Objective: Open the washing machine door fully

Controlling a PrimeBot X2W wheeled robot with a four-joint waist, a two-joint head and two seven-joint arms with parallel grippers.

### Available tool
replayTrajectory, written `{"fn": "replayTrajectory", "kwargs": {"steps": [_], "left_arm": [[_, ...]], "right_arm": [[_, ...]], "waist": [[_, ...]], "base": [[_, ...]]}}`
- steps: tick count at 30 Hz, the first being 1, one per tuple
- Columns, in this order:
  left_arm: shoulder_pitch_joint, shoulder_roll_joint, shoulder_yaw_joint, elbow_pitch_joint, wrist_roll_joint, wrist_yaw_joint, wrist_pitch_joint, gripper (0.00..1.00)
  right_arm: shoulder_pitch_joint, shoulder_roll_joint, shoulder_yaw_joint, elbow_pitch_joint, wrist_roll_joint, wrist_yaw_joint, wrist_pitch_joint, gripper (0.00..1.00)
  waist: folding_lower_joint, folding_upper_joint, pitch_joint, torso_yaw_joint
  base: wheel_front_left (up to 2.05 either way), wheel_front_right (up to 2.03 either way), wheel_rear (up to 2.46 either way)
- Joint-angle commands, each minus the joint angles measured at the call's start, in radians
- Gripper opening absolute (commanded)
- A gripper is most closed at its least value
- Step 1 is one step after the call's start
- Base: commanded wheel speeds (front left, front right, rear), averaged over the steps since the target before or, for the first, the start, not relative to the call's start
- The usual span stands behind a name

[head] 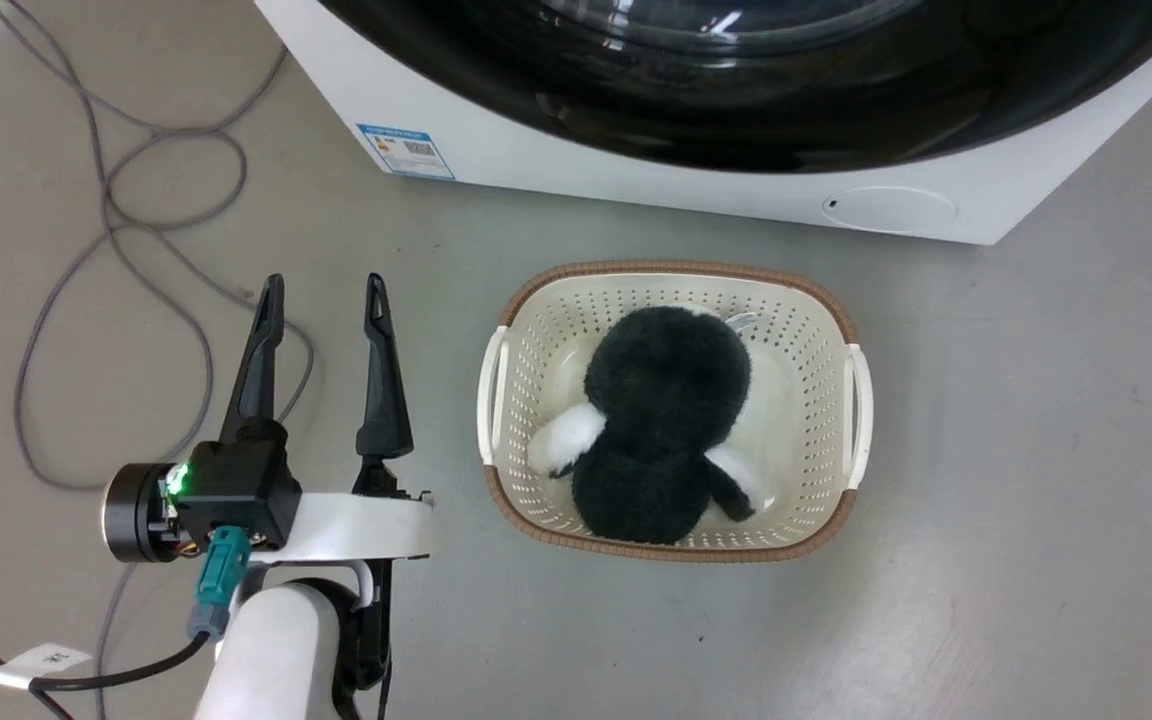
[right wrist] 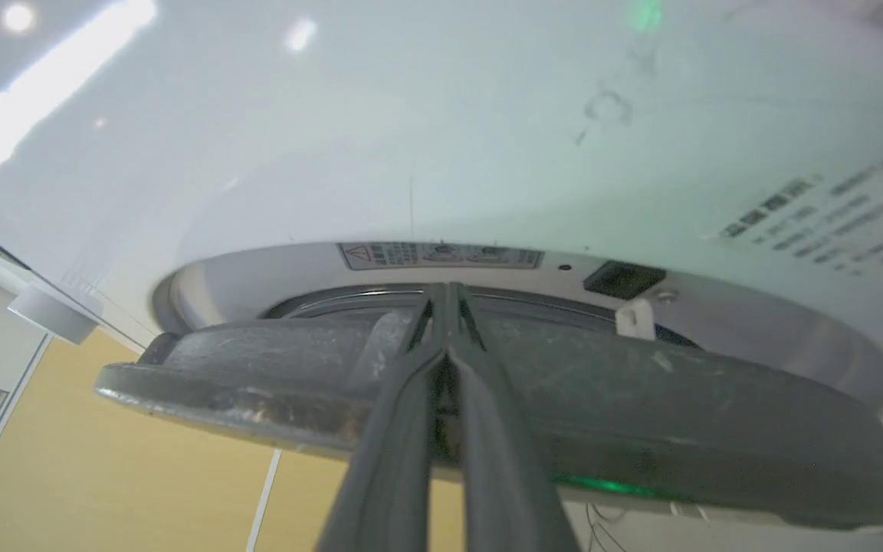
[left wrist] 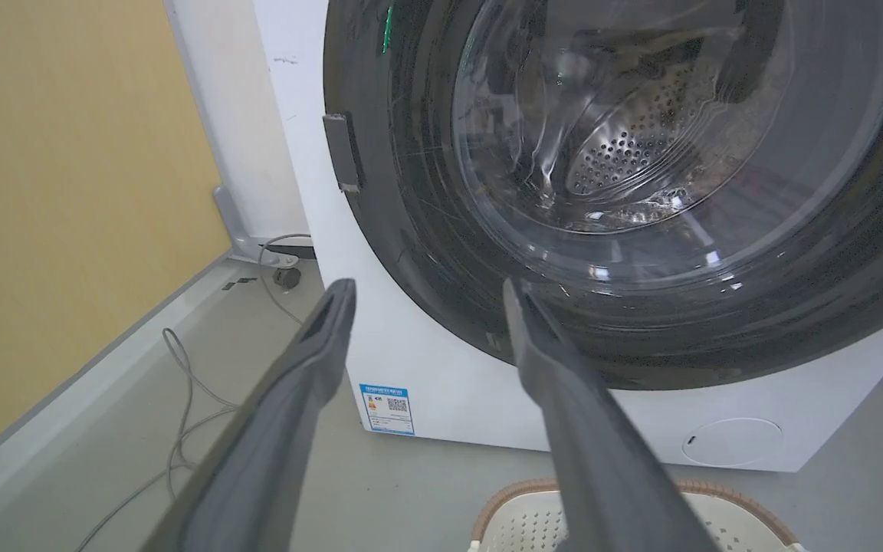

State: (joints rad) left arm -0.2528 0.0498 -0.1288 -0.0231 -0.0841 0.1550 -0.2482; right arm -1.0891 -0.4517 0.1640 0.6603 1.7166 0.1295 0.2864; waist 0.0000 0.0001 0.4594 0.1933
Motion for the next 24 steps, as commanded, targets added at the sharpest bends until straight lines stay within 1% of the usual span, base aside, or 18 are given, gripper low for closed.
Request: {"fn": "replayTrajectory", "kwargs": {"steps": [1,3,11,14,19,24], "left_arm": [[-0.020,0.000,0.000,0.004,-0.003,-0.001,-0.011,1.00],[-0.018,0.000,0.003,0.008,-0.001,-0.006,-0.014,1.00],[0.007,0.000,0.032,0.026,0.013,-0.027,-0.014,1.00],[0.025,0.000,0.041,0.030,0.018,-0.032,-0.014,1.00],[0.059,0.000,0.050,0.044,0.027,-0.044,-0.014,1.00],[0.087,0.000,0.052,0.051,0.028,-0.046,-0.014,1.00]], "right_arm": [[0.002,0.016,0.025,0.001,0.039,0.001,0.029,0.00],[0.010,0.019,0.033,0.002,0.054,0.001,0.052,0.00],[0.111,0.048,0.048,-0.026,0.035,0.001,0.091,0.00],[0.162,0.047,0.065,-0.055,0.014,0.001,0.115,0.00],[0.243,0.059,0.075,-0.101,0.013,0.001,0.162,0.00],[0.337,0.076,0.078,-0.175,0.007,0.001,0.182,0.00]], "waist": [[0.0000,-0.0001,-0.004,-0.003],[0.0000,-0.0001,-0.012,-0.010],[0.0000,-0.0001,-0.079,-0.044],[0.0000,-0.0001,-0.108,-0.058],[0.0000,-0.0001,-0.157,-0.083],[0.0000,-0.0001,-0.199,-0.095]], "base": [[0.00,0.00,0.00],[0.00,0.00,0.00],[0.00,0.00,0.00],[0.00,0.00,0.00],[0.00,0.00,0.00],[0.00,0.00,0.00]]}}
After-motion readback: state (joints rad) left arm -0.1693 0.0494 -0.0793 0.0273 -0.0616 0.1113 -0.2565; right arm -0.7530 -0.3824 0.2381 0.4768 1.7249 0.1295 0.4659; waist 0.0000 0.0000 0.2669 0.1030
